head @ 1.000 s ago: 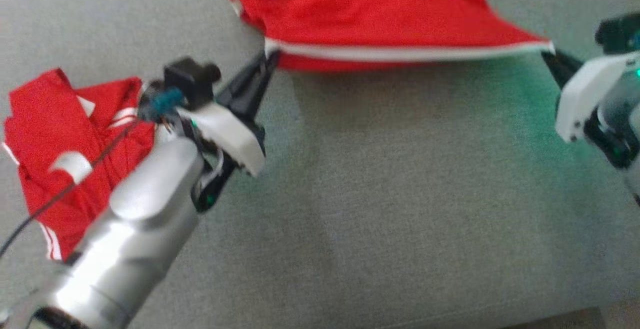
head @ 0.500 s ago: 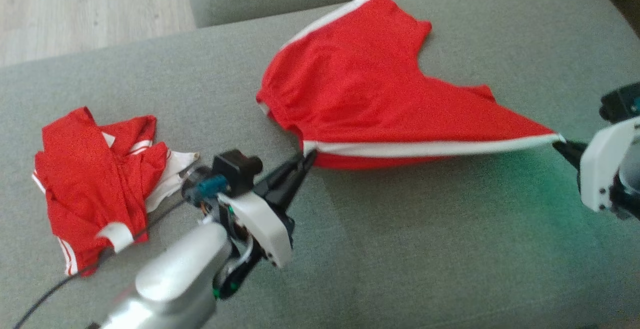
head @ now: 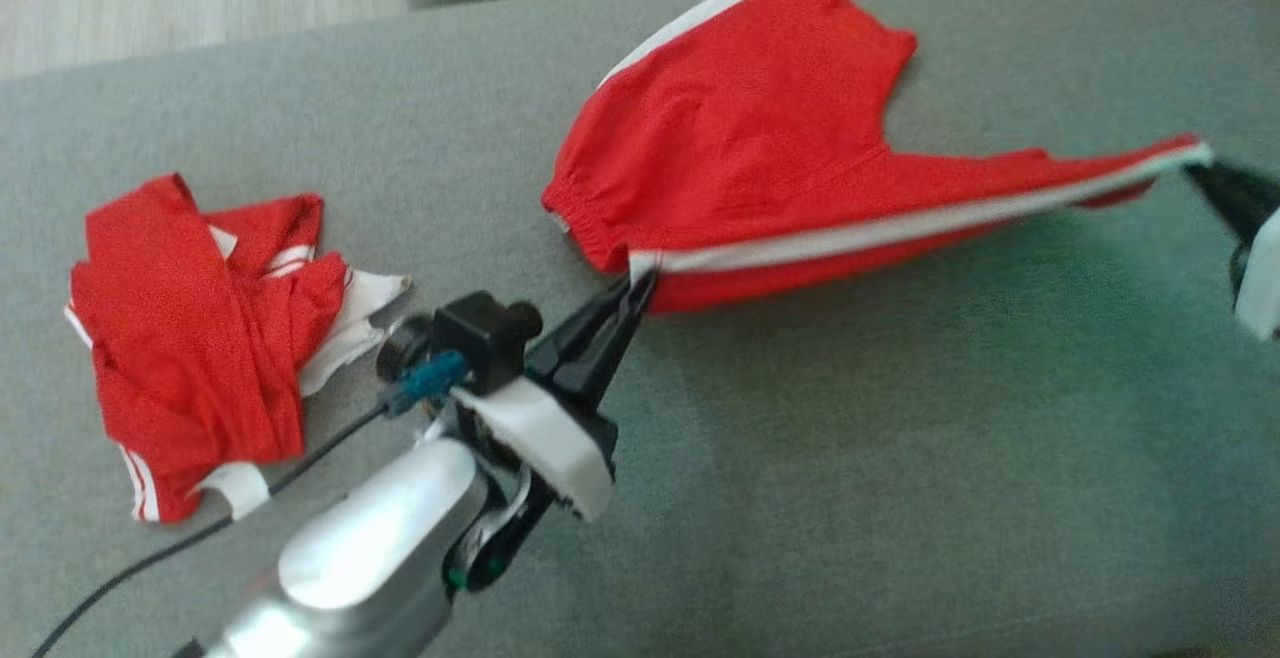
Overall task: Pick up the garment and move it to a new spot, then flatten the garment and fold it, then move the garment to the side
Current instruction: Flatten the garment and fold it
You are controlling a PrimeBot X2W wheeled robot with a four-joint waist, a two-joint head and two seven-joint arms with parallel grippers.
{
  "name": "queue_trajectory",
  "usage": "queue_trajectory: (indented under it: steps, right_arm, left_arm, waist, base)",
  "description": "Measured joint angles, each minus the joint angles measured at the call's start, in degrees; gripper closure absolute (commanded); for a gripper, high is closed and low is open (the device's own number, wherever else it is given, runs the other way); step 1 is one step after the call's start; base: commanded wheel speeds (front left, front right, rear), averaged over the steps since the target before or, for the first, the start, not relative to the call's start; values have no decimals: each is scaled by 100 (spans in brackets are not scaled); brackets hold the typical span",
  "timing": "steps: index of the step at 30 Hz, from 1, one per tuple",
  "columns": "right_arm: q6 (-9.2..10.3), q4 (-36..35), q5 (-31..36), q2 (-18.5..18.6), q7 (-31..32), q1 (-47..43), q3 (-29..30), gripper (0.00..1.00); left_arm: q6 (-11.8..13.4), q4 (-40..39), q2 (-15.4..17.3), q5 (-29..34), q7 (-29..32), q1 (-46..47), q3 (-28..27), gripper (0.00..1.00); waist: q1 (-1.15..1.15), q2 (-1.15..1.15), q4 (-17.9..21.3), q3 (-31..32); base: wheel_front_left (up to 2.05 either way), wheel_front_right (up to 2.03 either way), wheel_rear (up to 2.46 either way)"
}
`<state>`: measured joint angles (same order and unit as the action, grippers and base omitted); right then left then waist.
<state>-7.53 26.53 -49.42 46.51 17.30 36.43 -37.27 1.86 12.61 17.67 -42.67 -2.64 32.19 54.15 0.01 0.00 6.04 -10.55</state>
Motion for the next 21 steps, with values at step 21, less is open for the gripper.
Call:
queue_trajectory:
  steps: [21]
  right_arm:
    - [0,1217,1510,-721,-782,2145,563,100]
  left_arm:
    - [127,748,-786,436,-553,1398,-182,100]
  waist:
    - [1,0,-900,-1362]
  base:
    - [0,0,0]
